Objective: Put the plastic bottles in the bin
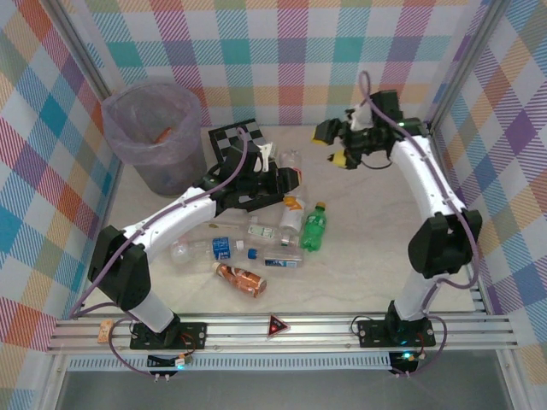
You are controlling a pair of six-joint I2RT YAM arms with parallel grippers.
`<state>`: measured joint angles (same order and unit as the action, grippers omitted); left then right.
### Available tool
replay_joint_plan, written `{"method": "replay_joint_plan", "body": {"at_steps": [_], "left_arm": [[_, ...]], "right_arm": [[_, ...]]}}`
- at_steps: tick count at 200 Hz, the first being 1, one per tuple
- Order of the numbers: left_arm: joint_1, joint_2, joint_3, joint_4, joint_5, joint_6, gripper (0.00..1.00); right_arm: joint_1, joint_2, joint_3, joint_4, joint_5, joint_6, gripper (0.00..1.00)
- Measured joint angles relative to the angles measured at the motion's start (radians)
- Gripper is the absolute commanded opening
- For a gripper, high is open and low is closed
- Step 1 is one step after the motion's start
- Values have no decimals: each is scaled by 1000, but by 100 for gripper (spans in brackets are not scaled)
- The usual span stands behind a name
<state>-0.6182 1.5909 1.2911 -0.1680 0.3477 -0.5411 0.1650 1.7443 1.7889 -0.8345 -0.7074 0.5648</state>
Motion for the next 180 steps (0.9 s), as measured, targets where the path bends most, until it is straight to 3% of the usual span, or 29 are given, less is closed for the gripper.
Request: {"method": "replay_joint_plan", "body": {"at_steps": [31, 91, 145, 180], "left_arm": [[39, -2, 87, -136, 0, 59, 59], [258, 9, 562, -405, -46, 253, 57], [521, 10, 599, -489, -62, 326, 52], [666, 10, 599, -487, -73, 306, 51]], "right_arm": [[-77, -108, -56, -4, 16, -18, 92], [-85, -154, -226, -40, 55, -65, 92], [-85, -170, -307, -59, 77, -103, 92], [-85, -196, -335, -82, 88, -130, 92]]}}
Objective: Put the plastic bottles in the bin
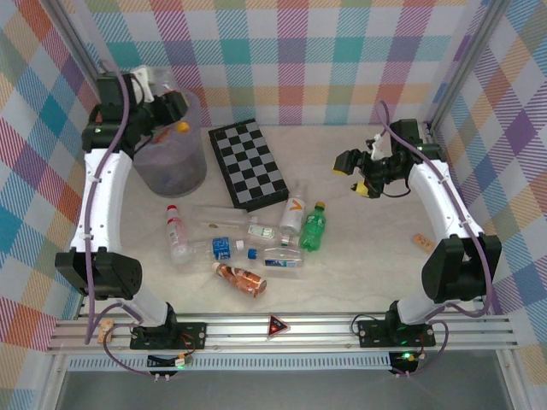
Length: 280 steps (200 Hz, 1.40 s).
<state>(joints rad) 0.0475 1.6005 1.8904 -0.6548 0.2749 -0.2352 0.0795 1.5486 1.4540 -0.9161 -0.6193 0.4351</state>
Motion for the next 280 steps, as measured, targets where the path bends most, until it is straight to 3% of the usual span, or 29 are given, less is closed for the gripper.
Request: {"method": "replay_joint_plan", "body": {"at_steps": [49, 84, 130, 183, 219, 280], "left_arm": [[126, 76, 103, 31, -26, -66, 52], [145, 257, 303, 7, -42, -22, 55], [145, 399, 353, -51, -50, 57, 55], [124, 424, 337, -140, -60, 161, 64], [97, 430, 319, -176, -56, 200, 85], [85, 430, 318, -188, -49, 225, 91]], "right_arm": [[0, -60, -66, -8, -6, -7, 92], [0, -76, -158, -13, -13, -6, 92], [0, -76, -170, -16, -18, -6, 92], [0, -75, -172, 4, -20, -6, 93], [0, -74, -185, 10, -17, -6, 93], [9, -74, -203, 11, 12, 6, 94]]}}
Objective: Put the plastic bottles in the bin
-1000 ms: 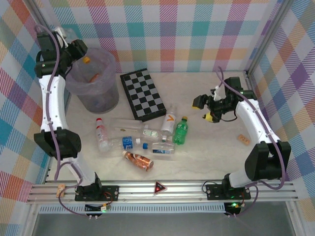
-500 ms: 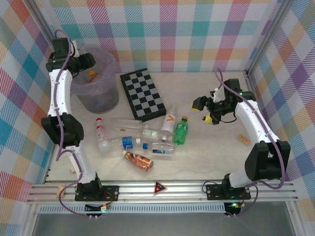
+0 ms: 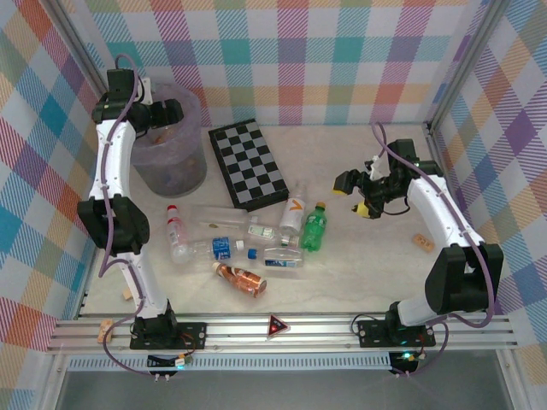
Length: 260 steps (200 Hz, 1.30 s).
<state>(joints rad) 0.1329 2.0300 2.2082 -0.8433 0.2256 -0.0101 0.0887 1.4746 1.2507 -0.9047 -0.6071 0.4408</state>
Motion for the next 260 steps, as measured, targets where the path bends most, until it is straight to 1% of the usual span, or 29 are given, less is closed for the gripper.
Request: {"method": "replay_joint_plan", "body": {"at_steps": [21, 53, 76, 89, 121, 157, 184, 198, 226, 260], "left_arm": [[0, 0, 0, -6, -1, 1, 92], [0, 0, 0, -21, -11, 4, 94], [0, 0, 18, -45, -23, 14, 99], [0, 0, 51, -79, -26, 26, 100], [0, -34, 112, -123, -36, 53, 100], [0, -122, 113, -152, -56, 68, 100], [0, -189, 109, -163, -63, 66, 100], [-3, -245, 66, -156, -61, 58, 100], [-32, -392, -92, -150, -48, 40, 100], [-142, -546, -300, -134, 1, 17, 100]], "right_arm": [[25, 0, -21, 7, 35, 23, 95], [106, -2, -56, 20, 123, 74, 95], [153, -2, -71, 30, 184, 115, 94], [170, 0, -86, 46, 206, 146, 94], [196, 37, -127, 105, 222, 223, 92], [214, 140, -131, 183, 221, 278, 90], [222, 203, -125, 215, 221, 288, 88], [225, 240, -111, 224, 221, 290, 87], [232, 300, -95, 251, 220, 301, 85], [245, 359, -93, 291, 203, 317, 83]]}}
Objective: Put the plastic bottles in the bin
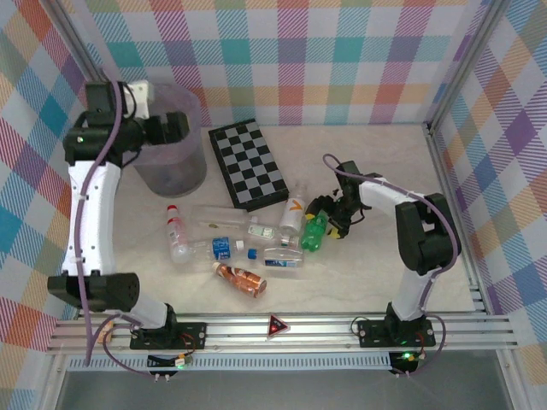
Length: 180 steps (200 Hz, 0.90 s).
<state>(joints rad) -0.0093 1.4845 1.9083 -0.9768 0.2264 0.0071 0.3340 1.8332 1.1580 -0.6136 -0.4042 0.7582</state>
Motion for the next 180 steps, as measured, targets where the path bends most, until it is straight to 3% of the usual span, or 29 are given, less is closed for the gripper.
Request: {"method": "replay_joint_plan", "body": {"at_steps": [49, 97, 180], "left_arm": [[-131, -184, -328, 65, 51, -98, 100], [-263, -278, -489, 111, 72, -193, 100], [-428, -214, -597, 331, 117, -354, 100]], "right_arm": [[6, 37, 20, 16, 0, 18, 76], [7, 38, 72, 4, 4, 12, 68], [6, -32, 138, -153, 52, -68, 64]]}}
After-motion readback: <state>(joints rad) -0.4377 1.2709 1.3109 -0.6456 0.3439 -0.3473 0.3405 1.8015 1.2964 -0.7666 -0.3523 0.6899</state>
